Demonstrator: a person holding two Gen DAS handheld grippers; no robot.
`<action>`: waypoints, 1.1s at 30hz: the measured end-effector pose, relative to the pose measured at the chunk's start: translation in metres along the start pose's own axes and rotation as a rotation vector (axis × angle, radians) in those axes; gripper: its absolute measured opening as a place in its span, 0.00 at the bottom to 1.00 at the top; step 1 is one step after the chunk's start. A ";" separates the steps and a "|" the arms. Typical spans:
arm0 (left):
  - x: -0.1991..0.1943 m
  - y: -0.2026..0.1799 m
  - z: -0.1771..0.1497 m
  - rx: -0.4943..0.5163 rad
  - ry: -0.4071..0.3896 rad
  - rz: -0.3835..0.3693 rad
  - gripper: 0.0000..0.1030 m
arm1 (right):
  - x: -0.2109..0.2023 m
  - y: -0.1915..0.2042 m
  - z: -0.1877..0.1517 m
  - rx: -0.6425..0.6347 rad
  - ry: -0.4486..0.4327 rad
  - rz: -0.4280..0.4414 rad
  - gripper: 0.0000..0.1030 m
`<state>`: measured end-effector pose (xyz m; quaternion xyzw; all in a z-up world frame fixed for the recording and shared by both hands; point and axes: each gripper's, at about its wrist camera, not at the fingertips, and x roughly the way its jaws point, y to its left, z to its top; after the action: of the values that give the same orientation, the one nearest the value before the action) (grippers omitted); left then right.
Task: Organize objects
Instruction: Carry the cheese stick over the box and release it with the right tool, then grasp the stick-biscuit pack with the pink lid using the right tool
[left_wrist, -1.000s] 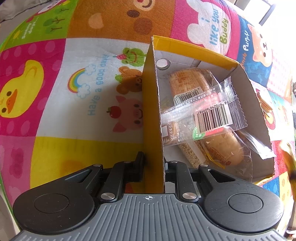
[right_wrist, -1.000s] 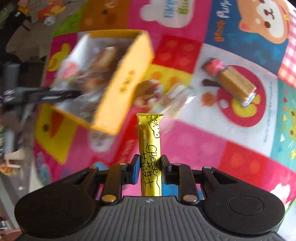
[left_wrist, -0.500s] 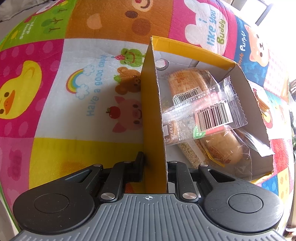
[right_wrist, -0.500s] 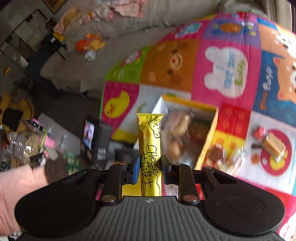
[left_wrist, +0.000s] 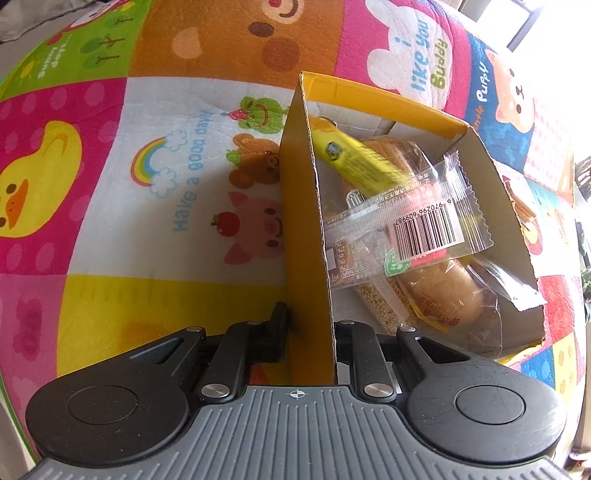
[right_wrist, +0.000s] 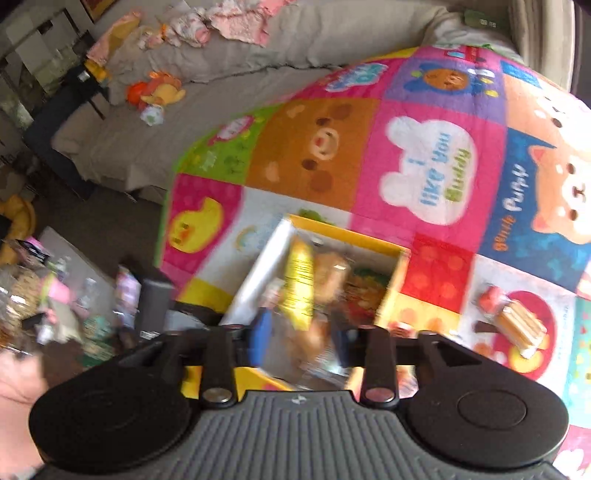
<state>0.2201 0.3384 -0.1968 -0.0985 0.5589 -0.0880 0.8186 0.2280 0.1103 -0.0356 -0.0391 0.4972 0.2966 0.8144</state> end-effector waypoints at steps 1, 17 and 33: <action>0.000 0.000 0.000 0.000 0.001 0.000 0.19 | 0.004 -0.006 -0.005 -0.016 0.003 -0.032 0.46; 0.000 -0.002 0.000 -0.015 0.002 0.014 0.19 | 0.096 -0.165 -0.040 -0.259 0.166 -0.445 0.47; -0.003 -0.006 -0.003 -0.027 -0.010 0.041 0.19 | 0.125 -0.199 -0.038 -0.122 0.269 -0.253 0.32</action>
<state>0.2163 0.3338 -0.1932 -0.0984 0.5578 -0.0632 0.8217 0.3435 -0.0109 -0.2051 -0.1901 0.5737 0.2135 0.7675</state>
